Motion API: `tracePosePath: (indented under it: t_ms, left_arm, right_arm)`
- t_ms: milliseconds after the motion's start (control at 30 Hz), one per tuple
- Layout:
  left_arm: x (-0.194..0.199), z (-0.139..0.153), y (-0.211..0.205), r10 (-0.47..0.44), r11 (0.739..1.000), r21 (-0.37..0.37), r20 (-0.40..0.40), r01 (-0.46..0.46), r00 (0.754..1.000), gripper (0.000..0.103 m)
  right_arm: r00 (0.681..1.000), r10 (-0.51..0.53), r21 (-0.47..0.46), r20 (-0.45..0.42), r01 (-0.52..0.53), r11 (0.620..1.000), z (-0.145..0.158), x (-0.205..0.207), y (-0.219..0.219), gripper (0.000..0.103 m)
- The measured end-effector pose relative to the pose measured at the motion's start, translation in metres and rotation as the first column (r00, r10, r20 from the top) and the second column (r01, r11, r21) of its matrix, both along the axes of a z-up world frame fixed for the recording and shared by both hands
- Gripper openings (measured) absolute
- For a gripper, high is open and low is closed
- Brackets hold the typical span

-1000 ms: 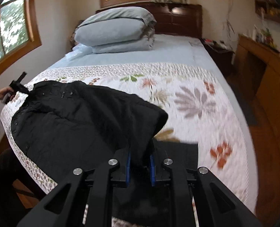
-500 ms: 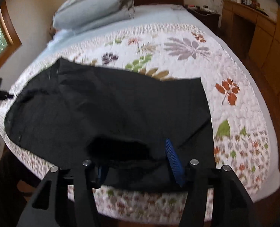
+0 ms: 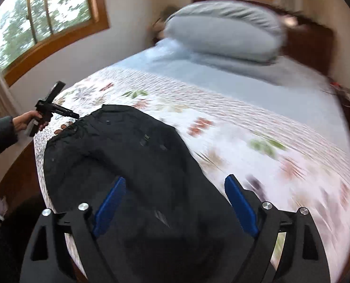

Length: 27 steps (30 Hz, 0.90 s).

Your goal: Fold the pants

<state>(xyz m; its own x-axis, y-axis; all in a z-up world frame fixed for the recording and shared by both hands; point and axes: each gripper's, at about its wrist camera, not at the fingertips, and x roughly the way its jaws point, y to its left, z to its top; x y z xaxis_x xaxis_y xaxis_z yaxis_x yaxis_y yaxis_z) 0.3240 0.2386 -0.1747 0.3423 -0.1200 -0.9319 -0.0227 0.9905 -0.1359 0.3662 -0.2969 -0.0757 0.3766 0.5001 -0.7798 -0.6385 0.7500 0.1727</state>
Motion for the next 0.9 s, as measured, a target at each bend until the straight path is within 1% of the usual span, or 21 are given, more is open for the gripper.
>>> tracePosePath:
  t_ms: [33,100,133,200,300,333,433,500,600,667,733,767,800,833,867,900]
  left_arm:
    - [0.003,-0.002,0.001,0.001,1.0,-0.004,0.0,-0.001,1.0,0.091]
    - [0.01,-0.004,0.005,-0.005,1.0,-0.02,0.004,0.005,1.0,0.091]
    - [0.013,-0.006,0.006,-0.011,1.0,-0.024,0.001,0.011,1.0,0.091]
    - [0.02,-0.011,0.008,-0.031,0.999,-0.031,-0.011,0.03,0.999,0.091]
    - [0.031,-0.02,0.011,-0.062,0.998,-0.011,-0.036,0.061,0.997,0.091]
    - [0.034,-0.024,0.012,-0.074,0.997,0.005,-0.049,0.074,0.996,0.091]
    - [0.048,-0.037,0.02,-0.088,0.994,0.056,-0.094,0.094,0.992,0.091]
    - [0.058,-0.048,0.026,-0.093,0.994,0.046,-0.135,0.1,0.986,0.091]
    - [0.075,-0.061,0.031,-0.108,0.993,0.024,-0.185,0.115,0.977,0.091]
    - [0.086,-0.063,0.029,-0.135,0.989,0.025,-0.192,0.142,0.972,0.091]
    - [0.101,-0.058,0.023,-0.154,0.985,0.046,-0.172,0.165,0.973,0.091]
    - [0.107,-0.055,0.02,-0.167,0.983,0.043,-0.161,0.176,0.973,0.091]
    - [0.117,-0.052,0.014,-0.201,0.978,0.022,-0.147,0.207,0.968,0.091]
    - [0.124,-0.051,0.008,-0.224,0.974,0.004,-0.148,0.227,0.963,0.091]
    - [0.136,-0.052,0.0,-0.255,0.967,-0.024,-0.164,0.255,0.953,0.091]
    - [0.144,-0.054,-0.007,-0.274,0.962,-0.032,-0.176,0.272,0.946,0.091]
  right_arm:
    - [1.0,0.019,-0.01,-0.021,-0.019,1.0,-0.01,0.021,0.023,0.087]
    - [0.992,0.097,-0.018,-0.08,-0.098,0.995,-0.033,0.065,0.078,0.086]
    - [0.987,0.126,-0.017,-0.103,-0.128,0.992,-0.041,0.079,0.093,0.086]
    - [0.964,0.199,-0.03,-0.175,-0.207,0.978,-0.065,0.114,0.137,0.086]
    - [0.945,0.241,-0.071,-0.223,-0.263,0.962,-0.091,0.14,0.169,0.086]
    - [0.931,0.265,-0.085,-0.253,-0.294,0.952,-0.099,0.146,0.179,0.086]
    - [0.914,0.28,-0.152,-0.293,-0.333,0.93,-0.118,0.162,0.189,0.086]
    - [0.894,0.289,-0.161,-0.342,-0.359,0.919,-0.129,0.17,0.192,0.086]
    - [0.877,0.293,-0.184,-0.38,-0.383,0.906,-0.142,0.177,0.196,0.086]
    - [0.874,0.298,-0.209,-0.383,-0.397,0.894,-0.147,0.179,0.201,0.086]
    - [0.862,0.312,-0.215,-0.4,-0.419,0.882,-0.155,0.178,0.208,0.086]
    - [0.856,0.32,-0.216,-0.406,-0.431,0.876,-0.159,0.176,0.211,0.086]
    - [0.845,0.339,-0.218,-0.414,-0.454,0.864,-0.164,0.173,0.216,0.077]
    - [0.836,0.351,-0.221,-0.422,-0.47,0.854,-0.168,0.17,0.219,0.071]
    - [0.83,0.361,-0.229,-0.425,-0.484,0.844,-0.172,0.167,0.221,0.062]
    - [0.833,0.369,-0.255,-0.411,-0.494,0.831,-0.174,0.163,0.224,0.062]
